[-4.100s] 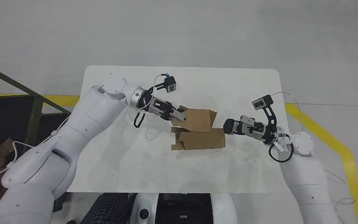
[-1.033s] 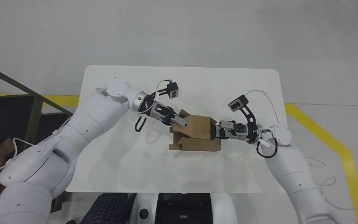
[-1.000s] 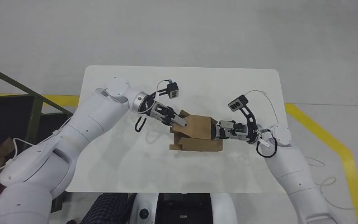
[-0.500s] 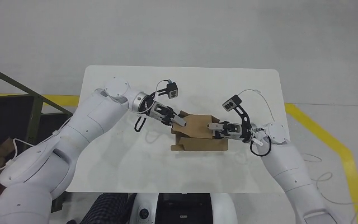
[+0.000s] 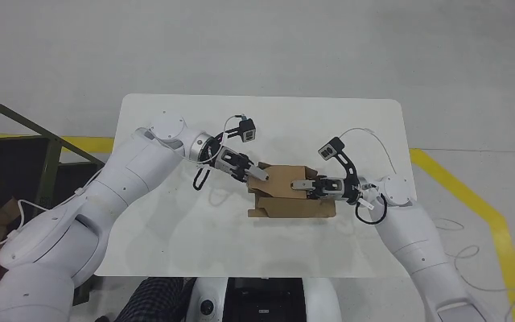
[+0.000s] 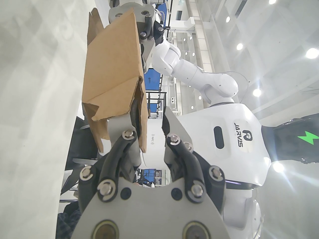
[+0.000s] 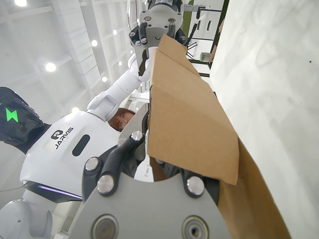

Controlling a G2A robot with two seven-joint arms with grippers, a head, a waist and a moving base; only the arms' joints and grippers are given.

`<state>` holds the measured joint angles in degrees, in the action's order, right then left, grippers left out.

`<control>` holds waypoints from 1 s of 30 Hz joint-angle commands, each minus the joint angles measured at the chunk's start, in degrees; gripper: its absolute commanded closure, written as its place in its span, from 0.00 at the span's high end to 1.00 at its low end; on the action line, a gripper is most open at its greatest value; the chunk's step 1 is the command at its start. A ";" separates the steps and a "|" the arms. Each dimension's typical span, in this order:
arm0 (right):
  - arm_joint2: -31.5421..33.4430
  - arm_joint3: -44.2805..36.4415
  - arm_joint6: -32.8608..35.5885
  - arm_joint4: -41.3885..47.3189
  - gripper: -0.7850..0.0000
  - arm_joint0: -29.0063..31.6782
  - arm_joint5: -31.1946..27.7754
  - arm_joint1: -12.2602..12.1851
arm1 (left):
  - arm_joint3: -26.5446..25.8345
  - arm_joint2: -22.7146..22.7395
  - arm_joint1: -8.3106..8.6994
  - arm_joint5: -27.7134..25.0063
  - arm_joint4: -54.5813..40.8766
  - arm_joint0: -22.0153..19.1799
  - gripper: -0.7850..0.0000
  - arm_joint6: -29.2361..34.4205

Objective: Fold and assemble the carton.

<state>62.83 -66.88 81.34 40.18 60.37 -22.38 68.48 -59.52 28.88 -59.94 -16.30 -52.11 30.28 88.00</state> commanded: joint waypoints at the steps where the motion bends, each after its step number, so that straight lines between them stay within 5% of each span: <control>1: 0.09 0.06 -0.08 -0.07 0.00 -0.01 0.06 -0.04 | 0.11 0.24 0.05 0.00 -0.05 0.07 1.00 0.00; 14: 3.90 -3.98 -7.71 -5.31 0.00 3.37 0.98 -1.37 | -0.69 4.70 1.06 0.00 -0.51 2.63 1.00 0.00; 30: 6.17 -15.38 -20.39 -11.61 0.00 10.96 3.04 -2.32 | 2.25 7.84 0.14 0.01 -1.62 4.15 1.00 0.00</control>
<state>69.02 -81.68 61.57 28.95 70.96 -19.50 66.18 -57.40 36.53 -59.73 -16.29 -53.61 34.36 88.00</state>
